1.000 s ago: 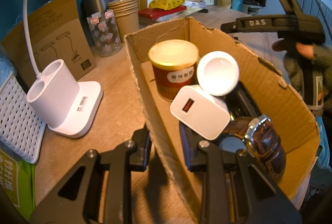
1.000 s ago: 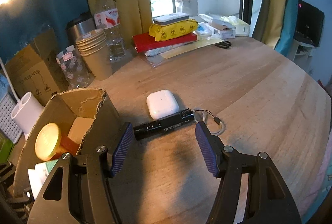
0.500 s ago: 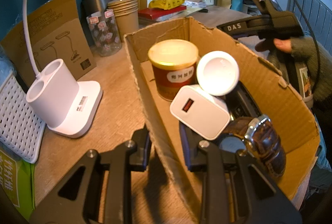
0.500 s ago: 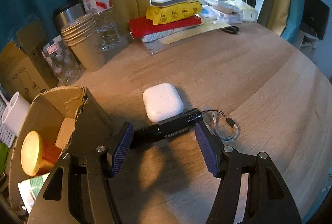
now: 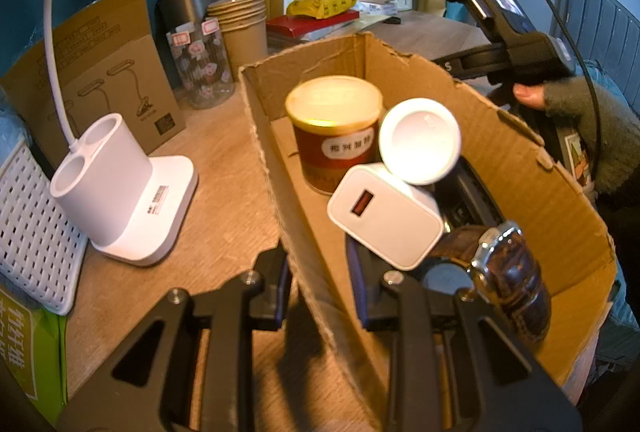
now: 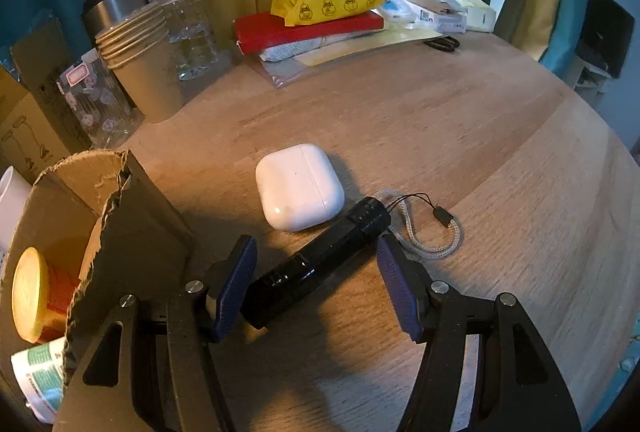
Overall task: Organize rigid objects
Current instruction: 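Move the right gripper to the black flashlight and close on it, then lift the flashlight with the right gripper and lower it into the box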
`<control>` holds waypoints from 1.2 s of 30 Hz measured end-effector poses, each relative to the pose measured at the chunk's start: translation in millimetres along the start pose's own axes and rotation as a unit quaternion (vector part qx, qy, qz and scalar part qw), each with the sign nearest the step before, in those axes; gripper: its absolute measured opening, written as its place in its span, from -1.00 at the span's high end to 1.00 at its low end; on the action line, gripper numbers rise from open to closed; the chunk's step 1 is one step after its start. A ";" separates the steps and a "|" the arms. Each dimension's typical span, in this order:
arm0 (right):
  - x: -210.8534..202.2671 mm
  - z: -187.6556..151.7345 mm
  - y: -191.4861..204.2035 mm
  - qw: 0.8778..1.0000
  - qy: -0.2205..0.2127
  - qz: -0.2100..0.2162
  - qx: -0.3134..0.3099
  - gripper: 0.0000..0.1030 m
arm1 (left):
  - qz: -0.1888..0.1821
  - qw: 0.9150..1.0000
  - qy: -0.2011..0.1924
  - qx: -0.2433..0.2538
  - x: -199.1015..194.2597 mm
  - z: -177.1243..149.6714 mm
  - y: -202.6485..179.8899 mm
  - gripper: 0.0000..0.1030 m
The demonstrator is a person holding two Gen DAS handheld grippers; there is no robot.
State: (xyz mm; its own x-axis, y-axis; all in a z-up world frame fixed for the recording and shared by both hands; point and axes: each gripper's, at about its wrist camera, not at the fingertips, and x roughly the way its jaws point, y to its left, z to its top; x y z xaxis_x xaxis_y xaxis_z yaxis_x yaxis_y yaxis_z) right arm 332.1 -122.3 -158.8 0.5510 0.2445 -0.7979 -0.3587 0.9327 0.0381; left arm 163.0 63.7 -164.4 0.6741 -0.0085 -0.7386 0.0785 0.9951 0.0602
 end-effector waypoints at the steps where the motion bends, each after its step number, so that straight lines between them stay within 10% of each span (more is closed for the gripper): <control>1: 0.0 -0.6 -0.5 1.000 -0.001 -0.002 -0.005 -0.22 | 0.000 1.000 0.000 0.000 0.0 0.0 0.0 0.48; 10: -6.9 -6.2 -15.1 1.000 -0.005 -0.004 0.007 0.59 | 0.000 1.000 0.000 0.000 0.0 0.3 0.1 0.48; 36: -101.9 -19.0 -7.7 0.996 -0.080 0.030 0.002 0.60 | 0.000 1.000 0.000 0.000 0.0 0.2 0.2 0.48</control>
State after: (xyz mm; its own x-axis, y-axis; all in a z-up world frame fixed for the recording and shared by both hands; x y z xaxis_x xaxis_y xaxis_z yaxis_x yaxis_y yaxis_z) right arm 264.4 -159.4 -89.2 0.6412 0.3389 -0.6885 -0.3922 0.9159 0.0856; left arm 163.1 64.0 -164.3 0.6739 -0.0086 -0.7387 0.0785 0.9951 0.0601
